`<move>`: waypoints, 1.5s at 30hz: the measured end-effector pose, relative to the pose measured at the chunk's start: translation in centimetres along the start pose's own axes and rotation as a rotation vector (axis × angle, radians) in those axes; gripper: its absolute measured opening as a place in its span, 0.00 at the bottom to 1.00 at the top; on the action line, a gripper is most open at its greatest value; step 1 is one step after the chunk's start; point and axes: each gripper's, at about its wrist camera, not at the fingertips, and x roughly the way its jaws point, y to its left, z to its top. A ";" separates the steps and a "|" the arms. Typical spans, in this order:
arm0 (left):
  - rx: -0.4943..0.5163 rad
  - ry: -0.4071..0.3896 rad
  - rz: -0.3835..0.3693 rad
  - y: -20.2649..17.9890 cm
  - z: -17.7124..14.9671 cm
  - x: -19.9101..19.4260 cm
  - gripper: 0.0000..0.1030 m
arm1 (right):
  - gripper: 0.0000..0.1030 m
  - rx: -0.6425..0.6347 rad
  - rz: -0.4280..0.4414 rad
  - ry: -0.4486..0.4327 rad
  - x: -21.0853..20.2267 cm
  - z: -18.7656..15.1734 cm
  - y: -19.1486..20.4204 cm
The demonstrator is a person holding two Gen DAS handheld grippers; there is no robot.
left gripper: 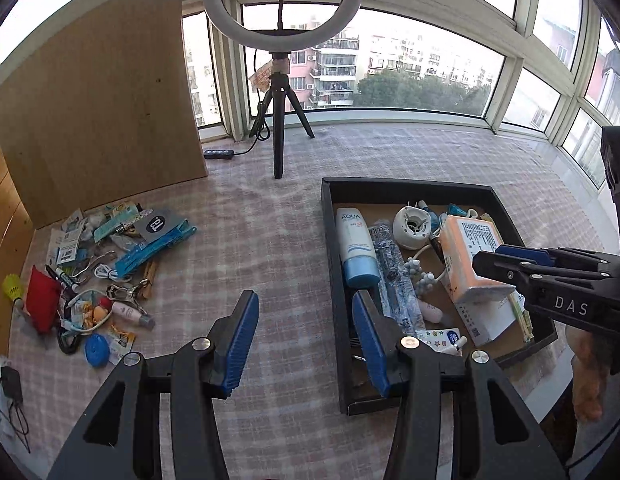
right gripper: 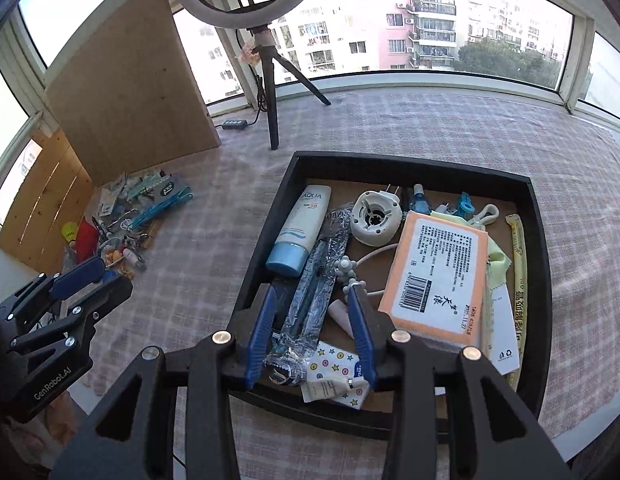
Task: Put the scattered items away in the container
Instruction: 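Move both grippers back toward the remaining pile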
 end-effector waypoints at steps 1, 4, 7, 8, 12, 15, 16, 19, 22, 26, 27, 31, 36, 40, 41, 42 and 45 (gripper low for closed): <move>-0.016 0.001 0.009 0.8 -0.2 -0.1 0.45 | 0.37 -0.014 0.009 0.002 0.3 0.1 0.8; -0.056 0.002 0.041 3.0 -1.2 -0.6 0.45 | 0.40 -0.047 0.043 0.014 1.3 0.4 3.0; -0.111 0.012 0.069 5.6 -2.5 -0.9 0.47 | 0.41 -0.079 0.065 0.024 2.4 0.4 5.0; -0.131 0.017 0.082 6.6 -3.0 -0.9 0.48 | 0.41 -0.092 0.071 0.026 2.8 0.4 5.7; -0.222 0.054 0.125 10.9 -5.6 -0.7 0.48 | 0.45 -0.140 0.111 0.050 4.5 0.3 8.4; -0.291 0.075 0.168 14.6 -7.7 -0.8 0.48 | 0.46 -0.167 0.135 0.061 5.9 0.2 10.3; -0.315 0.083 0.186 15.7 -8.4 -0.8 0.48 | 0.46 -0.178 0.144 0.064 6.3 0.2 11.0; -0.373 0.102 0.243 18.6 -10.5 -0.8 0.48 | 0.46 -0.214 0.157 0.071 7.5 0.1 13.0; -0.424 0.116 0.276 20.4 -12.1 -0.8 0.49 | 0.46 -0.250 0.161 0.081 8.4 -0.4 15.0; -0.469 0.127 0.329 21.7 -13.3 -1.0 0.55 | 0.47 -0.271 0.185 0.096 9.4 -1.3 17.3; -0.478 0.129 0.344 21.9 -13.4 -1.1 0.56 | 0.47 -0.276 0.190 0.094 9.5 -1.5 17.8; -0.506 0.114 0.360 22.6 -13.2 -1.6 0.60 | 0.47 -0.313 0.198 0.067 9.5 -2.2 19.8; -0.534 0.054 0.360 22.5 -12.2 -2.8 0.61 | 0.51 -0.374 0.204 0.045 9.2 -2.8 21.8; -0.529 0.027 0.330 22.2 -11.4 -3.4 0.67 | 0.51 -0.405 0.190 0.021 9.1 -3.0 22.5; -0.527 0.019 0.331 22.1 -11.3 -3.5 0.69 | 0.51 -0.405 0.190 0.021 9.1 -3.0 22.6; -0.524 0.013 0.333 22.1 -11.1 -3.6 0.71 | 0.51 -0.402 0.193 0.023 9.2 -3.0 22.6; -0.530 0.013 0.321 22.1 -10.8 -3.6 0.72 | 0.51 -0.385 0.196 0.033 9.5 -2.9 22.4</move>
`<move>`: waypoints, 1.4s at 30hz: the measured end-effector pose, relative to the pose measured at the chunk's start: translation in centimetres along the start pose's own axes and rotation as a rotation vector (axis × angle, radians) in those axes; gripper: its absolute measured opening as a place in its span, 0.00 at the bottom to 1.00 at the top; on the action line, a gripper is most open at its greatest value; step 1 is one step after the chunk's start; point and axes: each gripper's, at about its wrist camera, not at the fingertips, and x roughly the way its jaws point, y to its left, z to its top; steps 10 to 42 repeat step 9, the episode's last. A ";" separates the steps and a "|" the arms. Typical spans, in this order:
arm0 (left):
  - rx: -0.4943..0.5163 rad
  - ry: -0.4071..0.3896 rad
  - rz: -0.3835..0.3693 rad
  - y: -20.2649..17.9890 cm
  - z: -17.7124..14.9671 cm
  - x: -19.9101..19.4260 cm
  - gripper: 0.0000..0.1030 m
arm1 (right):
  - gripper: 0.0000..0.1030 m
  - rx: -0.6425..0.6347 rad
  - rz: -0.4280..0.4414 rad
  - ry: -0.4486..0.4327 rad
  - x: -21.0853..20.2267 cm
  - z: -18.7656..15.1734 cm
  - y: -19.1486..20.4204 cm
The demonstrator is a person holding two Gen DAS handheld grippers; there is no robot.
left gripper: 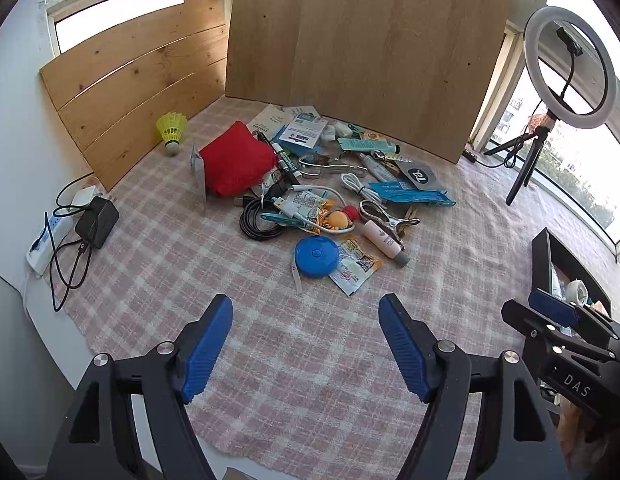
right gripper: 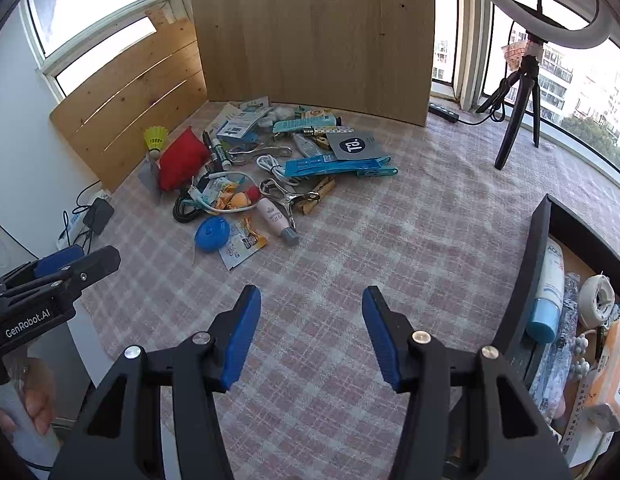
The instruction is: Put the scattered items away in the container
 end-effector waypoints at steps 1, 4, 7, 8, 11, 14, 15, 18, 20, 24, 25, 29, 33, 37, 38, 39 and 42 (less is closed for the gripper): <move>-0.004 0.004 -0.003 0.0 0.1 0.0 0.72 | 0.51 0.004 0.000 0.004 0.1 0.0 -0.1; -0.015 -0.005 -0.013 0.1 -0.1 -0.1 0.72 | 0.51 0.013 0.002 0.018 0.4 -0.1 -0.3; -0.004 -0.033 -0.011 0.0 -0.3 -0.4 0.72 | 0.51 0.021 0.001 0.027 0.6 -0.2 -0.4; 0.004 -0.033 -0.005 -0.1 -0.4 -0.4 0.72 | 0.51 0.024 0.001 0.028 0.7 -0.3 -0.5; 0.011 -0.031 -0.002 -0.2 -0.5 -0.3 0.72 | 0.51 0.027 0.000 0.030 0.9 -0.3 -0.5; 0.011 -0.031 -0.002 -0.2 -0.5 -0.3 0.72 | 0.51 0.027 0.000 0.030 0.9 -0.3 -0.5; 0.011 -0.031 -0.002 -0.2 -0.5 -0.3 0.72 | 0.51 0.027 0.000 0.030 0.9 -0.3 -0.5; 0.011 -0.031 -0.002 -0.2 -0.5 -0.3 0.72 | 0.51 0.027 0.000 0.030 0.9 -0.3 -0.5; 0.011 -0.031 -0.002 -0.2 -0.5 -0.3 0.72 | 0.51 0.027 0.000 0.030 0.9 -0.3 -0.5; 0.011 -0.031 -0.002 -0.2 -0.5 -0.3 0.72 | 0.51 0.027 0.000 0.030 0.9 -0.3 -0.5; 0.011 -0.031 -0.002 -0.2 -0.5 -0.3 0.72 | 0.51 0.027 0.000 0.030 0.9 -0.3 -0.5; 0.011 -0.031 -0.002 -0.2 -0.5 -0.3 0.72 | 0.51 0.027 0.000 0.030 0.9 -0.3 -0.5; 0.011 -0.031 -0.002 -0.2 -0.5 -0.3 0.72 | 0.51 0.027 0.000 0.030 0.9 -0.3 -0.5; 0.011 -0.031 -0.002 -0.2 -0.5 -0.3 0.72 | 0.51 0.027 0.000 0.030 0.9 -0.3 -0.5; 0.011 -0.031 -0.002 -0.2 -0.5 -0.3 0.72 | 0.51 0.027 0.000 0.030 0.9 -0.3 -0.5; 0.011 -0.031 -0.002 -0.2 -0.5 -0.3 0.72 | 0.51 0.027 0.000 0.030 0.9 -0.3 -0.5; 0.011 -0.031 -0.002 -0.2 -0.5 -0.3 0.72 | 0.51 0.027 0.000 0.030 0.9 -0.3 -0.5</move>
